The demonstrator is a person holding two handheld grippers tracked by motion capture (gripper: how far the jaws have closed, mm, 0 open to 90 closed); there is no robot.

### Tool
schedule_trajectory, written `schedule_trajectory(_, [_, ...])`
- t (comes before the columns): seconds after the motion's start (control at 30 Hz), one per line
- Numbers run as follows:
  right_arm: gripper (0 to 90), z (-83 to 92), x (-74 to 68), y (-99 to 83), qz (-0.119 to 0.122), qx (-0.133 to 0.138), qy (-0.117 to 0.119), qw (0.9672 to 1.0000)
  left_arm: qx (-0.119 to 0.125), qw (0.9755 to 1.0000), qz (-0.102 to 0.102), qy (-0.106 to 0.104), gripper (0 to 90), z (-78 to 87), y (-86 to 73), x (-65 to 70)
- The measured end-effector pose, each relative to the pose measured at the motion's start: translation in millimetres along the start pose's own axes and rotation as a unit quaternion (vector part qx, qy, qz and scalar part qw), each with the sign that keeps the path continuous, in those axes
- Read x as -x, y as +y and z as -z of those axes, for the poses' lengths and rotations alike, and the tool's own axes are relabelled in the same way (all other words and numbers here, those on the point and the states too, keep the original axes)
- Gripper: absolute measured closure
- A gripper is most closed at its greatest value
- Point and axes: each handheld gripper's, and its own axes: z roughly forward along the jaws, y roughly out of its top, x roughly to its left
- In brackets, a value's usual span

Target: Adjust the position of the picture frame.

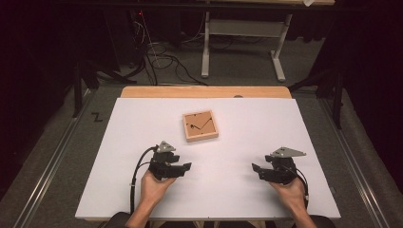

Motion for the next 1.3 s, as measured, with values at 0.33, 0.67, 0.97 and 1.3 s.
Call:
schedule_trajectory(0.33, [34.7,2.0,-0.1,-1.1,-0.003,0.002,-0.003,1.0000,0.016,0.9999,-0.001,-0.003,36.6,0.8,2.6,-2.8])
schedule_trajectory(0.67, [34.9,3.9,0.4,-2.4,-0.006,0.003,-0.005,1.0000,0.009,0.9998,0.018,0.003,40.4,3.5,9.8,-5.5])
schedule_trajectory(0.97, [35.5,3.8,0.2,-2.0,-0.002,0.005,-0.006,1.0000,-0.001,0.9998,0.020,0.009,43.5,-3.0,16.0,-6.4])
schedule_trajectory(1.3, [35.7,3.6,-0.2,-2.0,-0.001,0.003,-0.008,1.0000,0.002,0.9995,0.027,0.017,43.1,-5.5,22.4,-11.3])
